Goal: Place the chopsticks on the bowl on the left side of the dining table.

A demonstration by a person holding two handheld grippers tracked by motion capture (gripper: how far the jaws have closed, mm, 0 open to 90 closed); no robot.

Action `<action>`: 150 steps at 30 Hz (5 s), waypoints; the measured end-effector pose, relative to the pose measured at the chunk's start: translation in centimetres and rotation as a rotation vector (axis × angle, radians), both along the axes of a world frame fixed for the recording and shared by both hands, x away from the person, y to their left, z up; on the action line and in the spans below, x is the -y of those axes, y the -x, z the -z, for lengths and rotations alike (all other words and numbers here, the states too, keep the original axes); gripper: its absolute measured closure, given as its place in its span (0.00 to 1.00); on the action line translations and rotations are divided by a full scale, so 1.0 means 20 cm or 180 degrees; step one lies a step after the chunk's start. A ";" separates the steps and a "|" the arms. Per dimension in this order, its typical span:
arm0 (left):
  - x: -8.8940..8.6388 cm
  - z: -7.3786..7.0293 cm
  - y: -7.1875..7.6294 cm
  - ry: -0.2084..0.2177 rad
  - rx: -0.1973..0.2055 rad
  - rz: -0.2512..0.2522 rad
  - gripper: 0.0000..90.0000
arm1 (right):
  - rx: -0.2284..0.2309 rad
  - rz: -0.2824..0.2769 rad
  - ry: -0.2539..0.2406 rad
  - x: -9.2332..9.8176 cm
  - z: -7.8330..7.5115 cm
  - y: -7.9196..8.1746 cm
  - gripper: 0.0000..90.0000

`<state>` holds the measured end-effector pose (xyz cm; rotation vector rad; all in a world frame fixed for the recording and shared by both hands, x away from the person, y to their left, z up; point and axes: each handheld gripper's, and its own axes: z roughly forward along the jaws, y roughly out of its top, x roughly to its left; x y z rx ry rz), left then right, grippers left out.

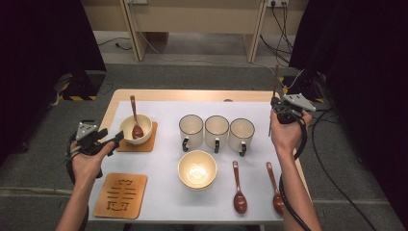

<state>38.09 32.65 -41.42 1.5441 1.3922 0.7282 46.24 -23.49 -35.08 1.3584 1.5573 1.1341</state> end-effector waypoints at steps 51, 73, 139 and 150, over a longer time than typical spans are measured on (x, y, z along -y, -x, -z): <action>0.00 0.00 0.00 0.0002 -0.0005 0.0008 0.36 | 0.0147 -0.0081 0.0029 -0.13 0.01 -0.17 0.95; -0.01 0.00 0.00 0.0010 0.0003 0.0001 0.36 | 0.0199 -0.0111 0.0015 -0.17 0.00 -0.21 0.95; -0.01 0.00 0.00 0.0010 0.0011 0.0008 0.36 | 0.0324 -0.0274 0.0032 -0.37 -0.03 -0.28 0.95; 0.00 0.00 0.00 0.0004 0.0005 0.0027 0.36 | 0.0340 -0.0324 0.0029 -0.41 -0.05 -0.29 0.95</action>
